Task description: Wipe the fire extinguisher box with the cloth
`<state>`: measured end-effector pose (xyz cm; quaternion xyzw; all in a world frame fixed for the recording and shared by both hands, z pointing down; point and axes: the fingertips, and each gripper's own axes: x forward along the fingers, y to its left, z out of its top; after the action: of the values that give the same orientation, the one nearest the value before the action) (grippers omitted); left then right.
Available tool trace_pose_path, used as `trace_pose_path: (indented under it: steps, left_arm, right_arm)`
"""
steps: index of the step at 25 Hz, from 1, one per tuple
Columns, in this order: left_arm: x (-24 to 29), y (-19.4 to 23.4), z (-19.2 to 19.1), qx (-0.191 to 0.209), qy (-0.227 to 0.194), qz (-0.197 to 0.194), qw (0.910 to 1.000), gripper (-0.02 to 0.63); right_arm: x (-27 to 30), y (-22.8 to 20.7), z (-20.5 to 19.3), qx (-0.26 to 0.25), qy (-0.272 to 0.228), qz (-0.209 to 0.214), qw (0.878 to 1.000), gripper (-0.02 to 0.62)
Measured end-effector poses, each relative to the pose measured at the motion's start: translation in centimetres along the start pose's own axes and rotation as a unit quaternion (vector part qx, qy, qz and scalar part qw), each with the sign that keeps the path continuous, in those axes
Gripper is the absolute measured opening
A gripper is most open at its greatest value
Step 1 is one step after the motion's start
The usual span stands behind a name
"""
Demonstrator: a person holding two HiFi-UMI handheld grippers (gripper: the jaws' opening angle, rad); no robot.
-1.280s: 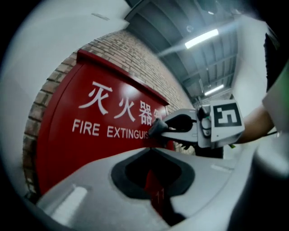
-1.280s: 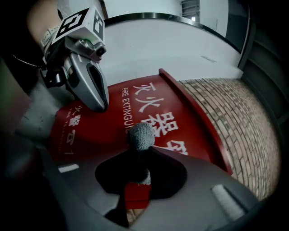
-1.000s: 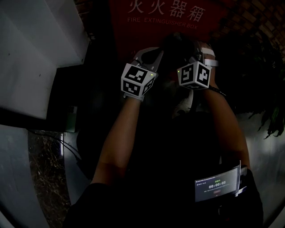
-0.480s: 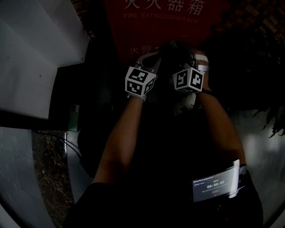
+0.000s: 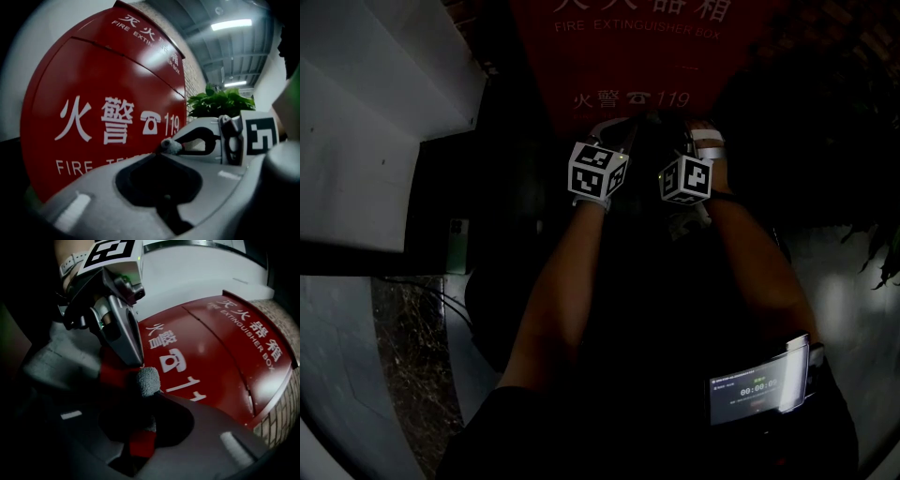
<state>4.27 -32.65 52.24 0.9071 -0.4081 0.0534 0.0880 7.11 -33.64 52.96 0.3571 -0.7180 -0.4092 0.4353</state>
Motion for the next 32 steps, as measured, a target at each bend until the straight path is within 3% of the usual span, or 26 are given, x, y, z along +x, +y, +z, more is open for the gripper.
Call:
trace_pose_path:
  steps: [11, 20, 23, 27, 32]
  left_arm:
    - [1.3, 0.5, -6.8, -0.01, 0.109, 0.004, 0.994, 0.003]
    - [2.0, 0.6, -8.4, -0.022, 0.141, -0.007, 0.9897, 0.003]
    - [1.9, 0.5, -7.6, -0.017, 0.132, -0.005, 0.9911, 0.003]
    - [1.4, -0.1, -4.0, -0.02, 0.083, -0.006, 0.9963, 0.003]
    - [-0.7, -2.3, 3.8, 0.04, 0.017, -0.015, 0.9989, 0.003]
  right_arm:
    - [2.6, 7.3, -1.7, -0.027, 0.04, 0.103, 0.994, 0.064]
    - [4.2, 12.7, -3.7, -0.035, 0.08, 0.193, 0.977, 0.066]
    - [3.9, 12.3, -2.7, -0.027, 0.068, 0.19, 0.979, 0.066]
    - [3.1, 9.8, -0.8, -0.016, 0.049, 0.151, 0.987, 0.067]
    - [0.5, 6.4, 2.0, -0.055, 0.014, 0.097, 0.994, 0.067]
